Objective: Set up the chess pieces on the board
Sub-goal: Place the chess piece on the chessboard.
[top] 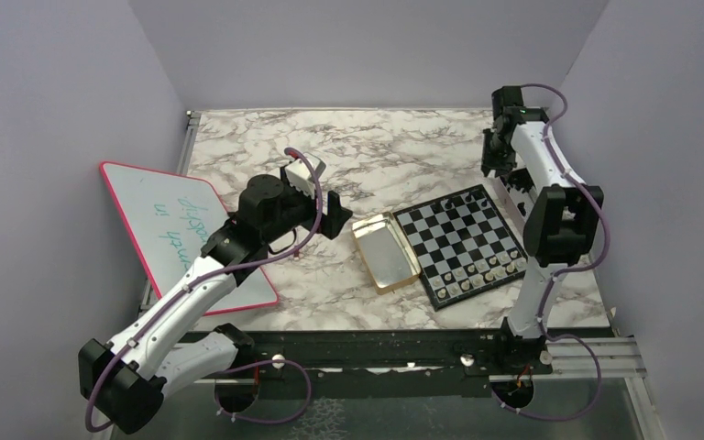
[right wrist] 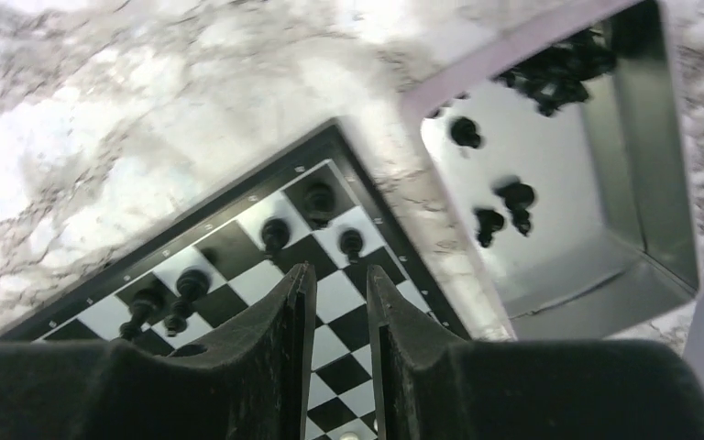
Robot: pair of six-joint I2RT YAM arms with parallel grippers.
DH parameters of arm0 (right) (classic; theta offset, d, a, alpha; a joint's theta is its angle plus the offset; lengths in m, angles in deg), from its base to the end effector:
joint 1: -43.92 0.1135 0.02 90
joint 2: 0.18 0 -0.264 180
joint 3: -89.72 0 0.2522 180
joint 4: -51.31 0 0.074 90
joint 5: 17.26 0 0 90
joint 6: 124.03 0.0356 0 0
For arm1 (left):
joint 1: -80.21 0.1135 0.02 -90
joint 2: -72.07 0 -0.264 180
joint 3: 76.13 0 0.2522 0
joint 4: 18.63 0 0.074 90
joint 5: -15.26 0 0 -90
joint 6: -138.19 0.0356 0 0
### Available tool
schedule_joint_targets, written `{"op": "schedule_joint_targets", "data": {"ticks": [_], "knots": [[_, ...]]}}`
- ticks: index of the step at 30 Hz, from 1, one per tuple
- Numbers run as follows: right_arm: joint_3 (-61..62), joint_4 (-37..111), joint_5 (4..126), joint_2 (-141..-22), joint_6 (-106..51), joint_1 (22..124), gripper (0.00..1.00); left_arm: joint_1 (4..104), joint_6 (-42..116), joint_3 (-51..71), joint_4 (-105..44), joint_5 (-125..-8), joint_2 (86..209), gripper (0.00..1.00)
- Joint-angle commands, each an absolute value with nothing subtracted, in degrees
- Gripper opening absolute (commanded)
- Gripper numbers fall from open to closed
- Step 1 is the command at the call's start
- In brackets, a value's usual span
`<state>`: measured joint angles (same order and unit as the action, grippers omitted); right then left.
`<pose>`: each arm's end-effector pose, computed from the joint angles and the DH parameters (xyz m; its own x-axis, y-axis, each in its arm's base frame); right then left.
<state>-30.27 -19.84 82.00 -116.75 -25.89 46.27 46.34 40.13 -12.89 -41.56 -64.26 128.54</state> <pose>0.4311 0.0120 0.2637 -0.9124 0.1024 -0.3962 0.1512 0.9841 -0.0938 0.1868 -0.1332 0.3330 -0.3260 0.0528 -0.9439 0.6538 0.7337 -0.1848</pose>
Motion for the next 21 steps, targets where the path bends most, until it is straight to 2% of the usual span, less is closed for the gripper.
{"op": "schedule_joint_targets", "data": {"ticks": [1,4,6,10,17,21], "knots": [[-24.6,-9.7,86.4,-110.7,-22.1,41.2,0.32,46.2,40.8,-12.5,-41.7,-65.8,127.1,0.99],[-19.0,-2.9,87.7,-107.4,-21.5,38.7,0.33,46.2,40.6,-12.6,-41.9,-65.9,126.7,0.99],[-15.6,0.9,88.2,-105.8,-21.0,37.0,0.37,46.1,40.9,-12.7,-42.0,-65.9,126.6,0.99],[-8.8,9.5,83.2,-103.6,-20.7,32.5,0.43,45.7,41.4,-13.4,-41.5,-66.0,126.4,0.99],[-5.5,18.0,78.3,-107.0,-18.6,28.3,0.44,45.4,41.9,-13.5,-41.5,-66.6,125.9,0.99],[-3.8,22.3,77.1,-109.8,-17.7,26.7,0.39,45.3,42.3,-13.4,-41.7,-67.5,125.6,0.98]]}}
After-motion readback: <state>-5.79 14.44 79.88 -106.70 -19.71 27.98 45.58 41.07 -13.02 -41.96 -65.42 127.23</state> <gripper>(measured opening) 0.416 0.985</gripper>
